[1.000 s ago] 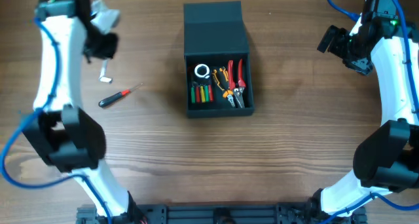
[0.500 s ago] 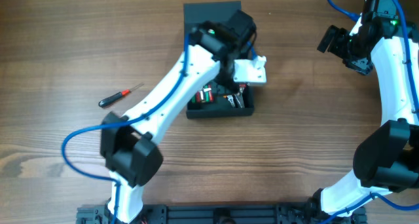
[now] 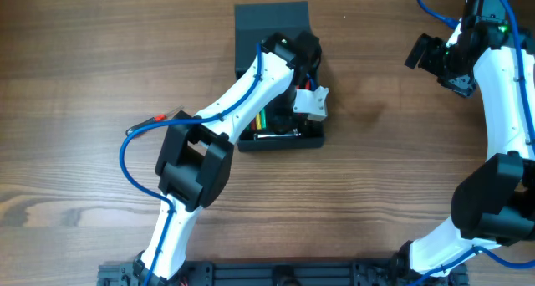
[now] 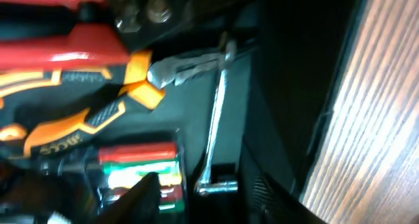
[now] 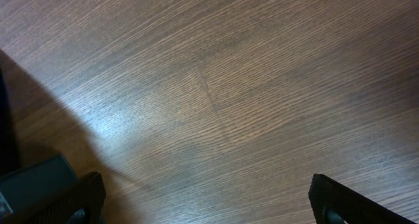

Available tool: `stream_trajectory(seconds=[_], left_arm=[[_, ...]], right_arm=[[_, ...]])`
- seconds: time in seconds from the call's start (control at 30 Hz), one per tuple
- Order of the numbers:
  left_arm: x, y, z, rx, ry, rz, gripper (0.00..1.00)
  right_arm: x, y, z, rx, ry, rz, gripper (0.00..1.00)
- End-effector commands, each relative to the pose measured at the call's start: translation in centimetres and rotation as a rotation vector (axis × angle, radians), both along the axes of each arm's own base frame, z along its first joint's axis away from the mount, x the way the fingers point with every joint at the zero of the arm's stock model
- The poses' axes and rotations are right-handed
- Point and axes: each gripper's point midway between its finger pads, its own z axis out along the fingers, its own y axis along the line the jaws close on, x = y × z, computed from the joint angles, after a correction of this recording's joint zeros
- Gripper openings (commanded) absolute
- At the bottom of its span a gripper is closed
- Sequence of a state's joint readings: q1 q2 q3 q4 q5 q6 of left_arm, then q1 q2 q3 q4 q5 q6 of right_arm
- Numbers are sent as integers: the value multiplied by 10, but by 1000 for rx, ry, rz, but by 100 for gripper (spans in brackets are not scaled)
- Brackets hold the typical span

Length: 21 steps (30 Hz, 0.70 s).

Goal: Pack container
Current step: 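Carry the wrench into the green box and lower it, then release the wrench and move the left gripper to the screwdriver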

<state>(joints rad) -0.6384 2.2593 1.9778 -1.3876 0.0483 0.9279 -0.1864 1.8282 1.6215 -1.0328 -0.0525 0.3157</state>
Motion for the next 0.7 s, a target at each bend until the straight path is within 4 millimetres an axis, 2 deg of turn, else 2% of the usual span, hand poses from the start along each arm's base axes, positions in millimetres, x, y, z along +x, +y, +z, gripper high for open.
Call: stream_trajectory(seconds=[0.0,0.1,0.17,0.23,0.27,0.3,0.37,0.43,0.47,0.5,0.57,0.6,0.67], left_arm=[[27,21,29,102,-182,156,56],[34,22,73,24,-273,266,67],[37,34,115,-44,-348,340,74],[40,61,158,-104,-424,426,81],[45,78,176,-143,-460,506,88],[47,94,191,-206,-457,598,91],[44,123,202,-315,-365,754,90],[45,172,191,-322,-260,974,75],[46,212,173,-268,-212,1111,69],[48,232,160,-246,-191,1167,68],[55,265,128,-216,-161,1271,67],[58,283,99,-191,-117,1412,66],[51,292,66,-144,-43,1475,66]], right_arm=[[-1,3,-8,12,18,5,99],[-1,3,-8,12,17,5,100],[-1,3,-8,12,19,5,100],[-1,3,-8,12,18,6,100],[-1,3,-8,12,18,5,100],[-1,3,-8,12,19,6,100],[-1,3,-8,12,19,6,100],[-1,3,-8,12,18,4,100],[0,2,-8,12,14,3,100],[1,2,-7,11,10,3,100],[4,2,-6,9,-2,3,100],[5,2,-6,9,-6,3,100],[5,2,-6,8,-7,3,100]])
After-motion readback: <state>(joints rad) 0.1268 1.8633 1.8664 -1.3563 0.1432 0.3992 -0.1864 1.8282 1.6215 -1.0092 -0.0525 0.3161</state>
